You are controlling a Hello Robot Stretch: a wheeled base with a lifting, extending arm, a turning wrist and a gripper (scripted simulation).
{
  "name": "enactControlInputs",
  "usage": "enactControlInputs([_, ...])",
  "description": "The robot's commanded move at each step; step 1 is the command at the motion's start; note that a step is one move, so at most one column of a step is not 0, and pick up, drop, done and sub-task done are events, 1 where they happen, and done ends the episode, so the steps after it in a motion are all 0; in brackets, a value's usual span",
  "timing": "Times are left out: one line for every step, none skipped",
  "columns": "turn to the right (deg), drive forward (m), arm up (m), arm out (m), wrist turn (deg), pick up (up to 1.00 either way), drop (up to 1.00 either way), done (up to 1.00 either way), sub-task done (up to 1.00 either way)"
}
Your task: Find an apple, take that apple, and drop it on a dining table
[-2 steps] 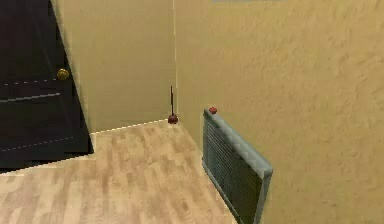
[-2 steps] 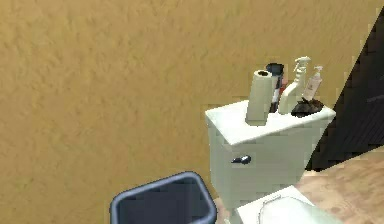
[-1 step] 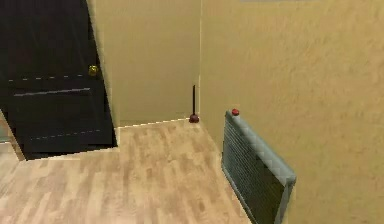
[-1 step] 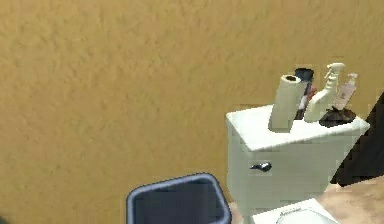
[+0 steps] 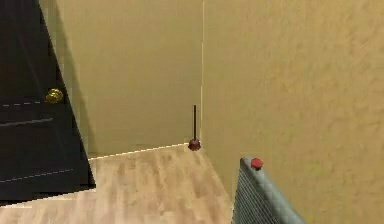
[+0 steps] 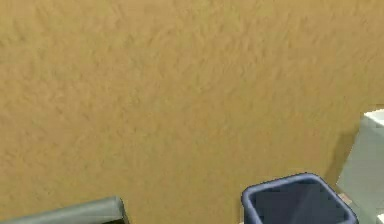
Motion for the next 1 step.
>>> enactControlInputs([-45.0,0.00,0.00,0.00,0.0,0.00,0.00,0.00,0.00])
